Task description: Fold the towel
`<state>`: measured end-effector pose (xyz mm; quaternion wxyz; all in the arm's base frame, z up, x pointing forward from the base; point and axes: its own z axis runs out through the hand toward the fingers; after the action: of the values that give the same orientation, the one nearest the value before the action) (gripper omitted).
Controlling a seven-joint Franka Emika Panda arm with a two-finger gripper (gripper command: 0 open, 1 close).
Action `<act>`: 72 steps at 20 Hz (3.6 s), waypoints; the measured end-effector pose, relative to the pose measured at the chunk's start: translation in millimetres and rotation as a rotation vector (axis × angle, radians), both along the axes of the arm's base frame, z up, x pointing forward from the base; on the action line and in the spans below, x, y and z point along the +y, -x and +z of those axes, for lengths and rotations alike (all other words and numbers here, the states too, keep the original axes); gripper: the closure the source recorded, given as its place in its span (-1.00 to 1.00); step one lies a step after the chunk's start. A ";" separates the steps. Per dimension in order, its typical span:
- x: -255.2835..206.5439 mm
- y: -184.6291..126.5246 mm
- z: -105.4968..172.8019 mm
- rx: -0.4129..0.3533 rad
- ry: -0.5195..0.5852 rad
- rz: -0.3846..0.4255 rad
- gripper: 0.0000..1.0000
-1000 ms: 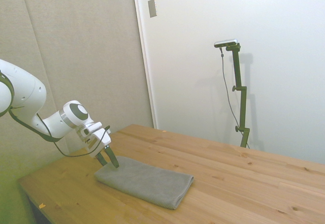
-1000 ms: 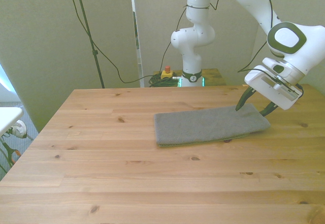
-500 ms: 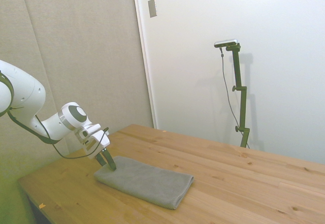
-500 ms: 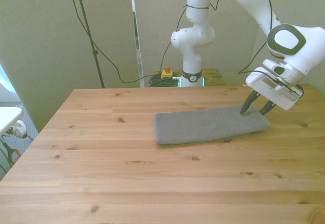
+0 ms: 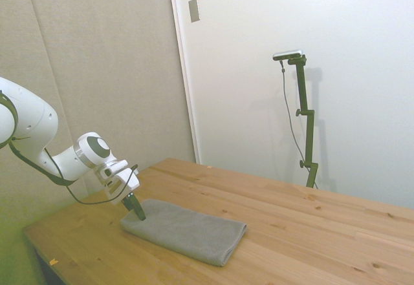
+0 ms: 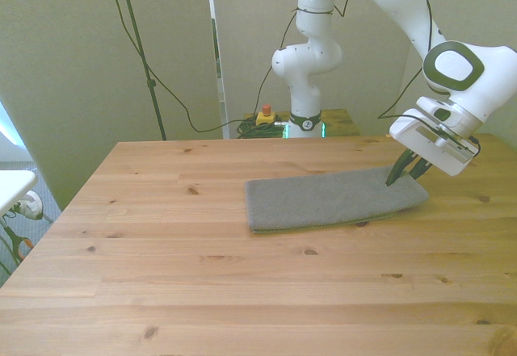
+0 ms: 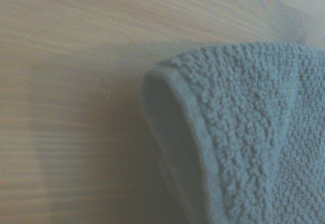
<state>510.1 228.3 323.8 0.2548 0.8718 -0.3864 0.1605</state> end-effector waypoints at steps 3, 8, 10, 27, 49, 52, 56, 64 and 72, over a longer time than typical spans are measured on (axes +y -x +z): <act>-1.4 -1.4 2.7 -0.008 -0.006 -0.001 1.00; -5.7 -3.7 18.2 -0.045 -0.029 -0.003 1.00; -9.0 -4.2 27.9 -0.067 -0.045 -0.004 1.00; -154.2 -3.7 143.4 -0.196 -0.325 -0.119 1.00; -307.1 8.9 147.7 -0.243 -0.479 -0.252 -1.00; -307.5 8.9 147.7 -0.243 -0.480 -0.253 -1.00; -308.3 9.6 149.6 -0.247 -0.480 -0.254 -1.00; -309.0 10.6 153.0 -0.254 -0.480 -0.254 -1.00; -304.8 12.4 148.2 -0.239 -0.484 -0.250 -1.00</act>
<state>497.8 -76.5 472.0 0.0099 0.8279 -0.5449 0.1325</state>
